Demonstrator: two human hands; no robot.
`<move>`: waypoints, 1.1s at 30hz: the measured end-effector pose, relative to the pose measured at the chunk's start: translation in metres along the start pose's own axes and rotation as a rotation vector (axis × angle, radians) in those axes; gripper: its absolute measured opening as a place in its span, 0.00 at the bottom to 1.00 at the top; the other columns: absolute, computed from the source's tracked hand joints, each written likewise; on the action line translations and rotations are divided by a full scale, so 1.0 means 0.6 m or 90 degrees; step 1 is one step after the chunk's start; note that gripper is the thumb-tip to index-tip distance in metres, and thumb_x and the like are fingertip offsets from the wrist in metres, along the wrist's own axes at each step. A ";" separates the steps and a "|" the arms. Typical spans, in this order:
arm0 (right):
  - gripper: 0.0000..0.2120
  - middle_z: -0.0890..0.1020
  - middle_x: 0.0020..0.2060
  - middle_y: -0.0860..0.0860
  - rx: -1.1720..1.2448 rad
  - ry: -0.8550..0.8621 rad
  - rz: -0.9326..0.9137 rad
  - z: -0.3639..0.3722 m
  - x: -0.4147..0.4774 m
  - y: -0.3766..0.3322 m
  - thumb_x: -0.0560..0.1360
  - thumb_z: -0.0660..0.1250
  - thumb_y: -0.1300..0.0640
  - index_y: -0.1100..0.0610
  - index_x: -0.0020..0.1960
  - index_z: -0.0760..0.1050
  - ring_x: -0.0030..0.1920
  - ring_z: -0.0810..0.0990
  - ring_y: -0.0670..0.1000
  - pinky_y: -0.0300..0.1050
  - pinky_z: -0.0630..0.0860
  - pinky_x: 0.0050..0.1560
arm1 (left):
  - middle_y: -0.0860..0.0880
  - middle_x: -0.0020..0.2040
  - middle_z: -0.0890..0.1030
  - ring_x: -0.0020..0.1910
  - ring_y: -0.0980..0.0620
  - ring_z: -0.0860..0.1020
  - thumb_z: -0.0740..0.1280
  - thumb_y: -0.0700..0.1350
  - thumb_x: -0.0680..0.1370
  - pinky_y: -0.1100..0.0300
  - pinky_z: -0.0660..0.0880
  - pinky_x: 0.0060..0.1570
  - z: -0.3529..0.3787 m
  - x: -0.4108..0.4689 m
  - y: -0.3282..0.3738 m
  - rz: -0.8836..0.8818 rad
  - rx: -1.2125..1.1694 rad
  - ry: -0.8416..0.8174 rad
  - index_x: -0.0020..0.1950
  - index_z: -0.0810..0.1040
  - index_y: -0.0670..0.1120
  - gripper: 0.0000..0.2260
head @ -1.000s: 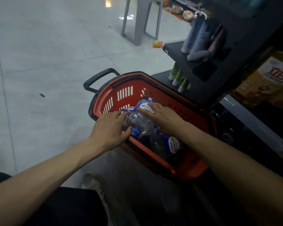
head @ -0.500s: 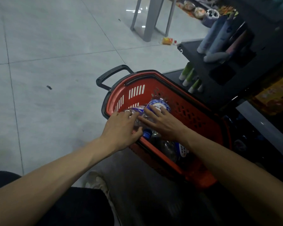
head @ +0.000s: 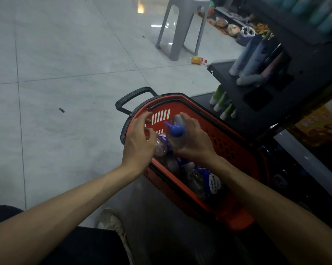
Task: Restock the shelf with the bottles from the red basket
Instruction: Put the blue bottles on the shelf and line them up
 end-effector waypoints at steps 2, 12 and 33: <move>0.54 0.72 0.68 0.51 0.122 0.070 0.104 -0.013 0.005 -0.001 0.59 0.85 0.50 0.44 0.76 0.57 0.61 0.75 0.50 0.48 0.77 0.55 | 0.51 0.67 0.77 0.65 0.52 0.77 0.62 0.43 0.85 0.58 0.81 0.57 0.004 0.005 0.002 -0.035 -0.029 0.017 0.75 0.70 0.53 0.18; 0.38 0.81 0.58 0.57 0.598 0.244 0.408 -0.097 -0.029 0.014 0.62 0.83 0.62 0.57 0.69 0.71 0.54 0.84 0.56 0.51 0.83 0.52 | 0.53 0.72 0.73 0.67 0.53 0.75 0.74 0.60 0.75 0.52 0.78 0.62 0.056 -0.002 0.030 0.169 0.218 -0.238 0.80 0.62 0.55 0.37; 0.16 0.86 0.57 0.54 0.643 0.061 0.359 -0.347 -0.174 -0.028 0.79 0.64 0.51 0.55 0.64 0.80 0.62 0.82 0.58 0.60 0.74 0.68 | 0.41 0.58 0.86 0.55 0.41 0.85 0.73 0.51 0.71 0.42 0.77 0.64 0.073 -0.073 0.252 -0.533 -0.785 -0.387 0.62 0.82 0.44 0.22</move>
Point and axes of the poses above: each hand's wrist, its own x-axis towards the middle knuckle, its own z-axis out of the palm, y = z × x, the point moved 1 cm from there along x, towards the middle knuckle
